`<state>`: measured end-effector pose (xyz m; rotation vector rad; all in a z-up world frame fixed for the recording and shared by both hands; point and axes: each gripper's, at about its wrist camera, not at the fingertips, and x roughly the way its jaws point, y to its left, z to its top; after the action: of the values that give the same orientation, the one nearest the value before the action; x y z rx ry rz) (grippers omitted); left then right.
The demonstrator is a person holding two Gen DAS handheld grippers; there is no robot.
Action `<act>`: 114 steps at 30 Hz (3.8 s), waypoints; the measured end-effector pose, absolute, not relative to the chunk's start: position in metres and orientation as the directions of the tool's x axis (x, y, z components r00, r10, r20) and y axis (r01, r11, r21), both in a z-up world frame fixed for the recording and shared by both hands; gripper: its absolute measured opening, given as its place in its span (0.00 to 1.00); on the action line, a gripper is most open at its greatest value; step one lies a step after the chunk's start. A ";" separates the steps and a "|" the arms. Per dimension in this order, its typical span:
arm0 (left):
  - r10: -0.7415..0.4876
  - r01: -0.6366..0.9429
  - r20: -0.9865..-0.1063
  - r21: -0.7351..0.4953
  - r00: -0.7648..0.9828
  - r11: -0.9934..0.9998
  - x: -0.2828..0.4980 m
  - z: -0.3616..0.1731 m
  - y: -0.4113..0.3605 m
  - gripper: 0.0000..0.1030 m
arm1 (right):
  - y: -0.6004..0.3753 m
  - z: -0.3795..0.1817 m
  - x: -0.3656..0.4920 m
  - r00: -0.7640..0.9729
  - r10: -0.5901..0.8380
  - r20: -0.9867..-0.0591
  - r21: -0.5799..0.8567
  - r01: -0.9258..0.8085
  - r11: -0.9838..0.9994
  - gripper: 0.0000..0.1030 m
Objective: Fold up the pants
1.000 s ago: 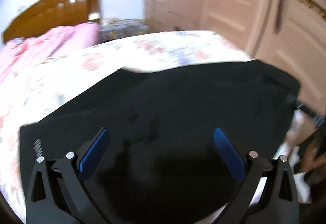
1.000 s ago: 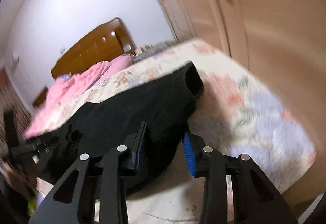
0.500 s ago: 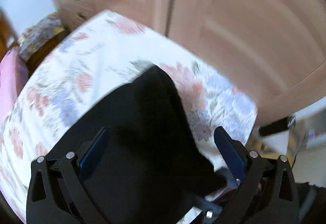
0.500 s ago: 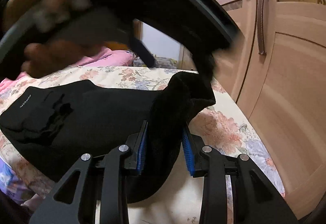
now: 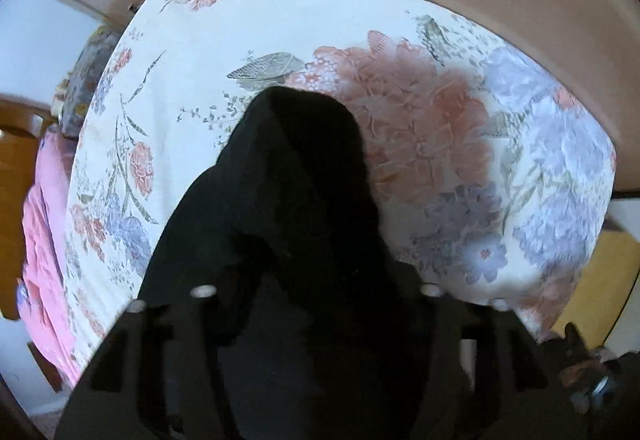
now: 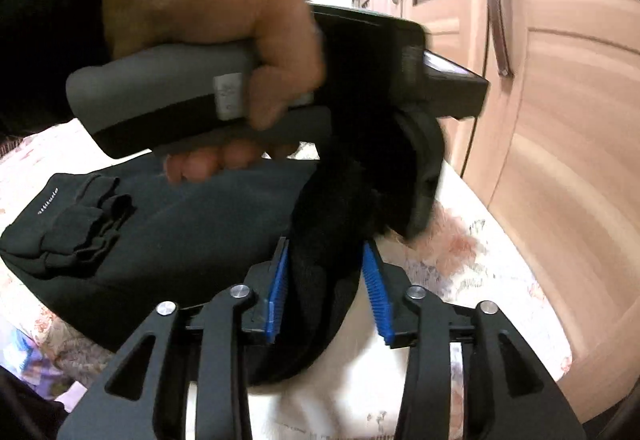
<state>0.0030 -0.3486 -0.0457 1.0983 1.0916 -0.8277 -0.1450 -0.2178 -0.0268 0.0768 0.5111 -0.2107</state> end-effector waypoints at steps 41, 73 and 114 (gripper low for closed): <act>-0.640 0.336 -0.580 -0.551 0.504 0.764 0.068 -0.031 0.297 0.66 | -0.014 -0.051 -0.085 0.750 0.074 -0.658 -0.165 -0.239 0.957 0.85; -0.474 0.134 -0.696 -0.485 0.540 0.864 0.102 -0.028 0.298 0.65 | -0.072 -0.040 0.175 0.447 0.580 -0.681 0.472 -0.338 0.814 0.73; -0.256 0.327 -0.699 -0.034 0.667 0.945 0.006 -0.039 0.178 0.99 | -0.075 -0.050 0.075 0.567 0.410 -0.715 0.248 -0.343 0.906 0.88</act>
<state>0.0061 0.1775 -0.0392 0.0975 0.7733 -0.3291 0.0754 -0.0748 -0.0497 0.0844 0.8615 0.4426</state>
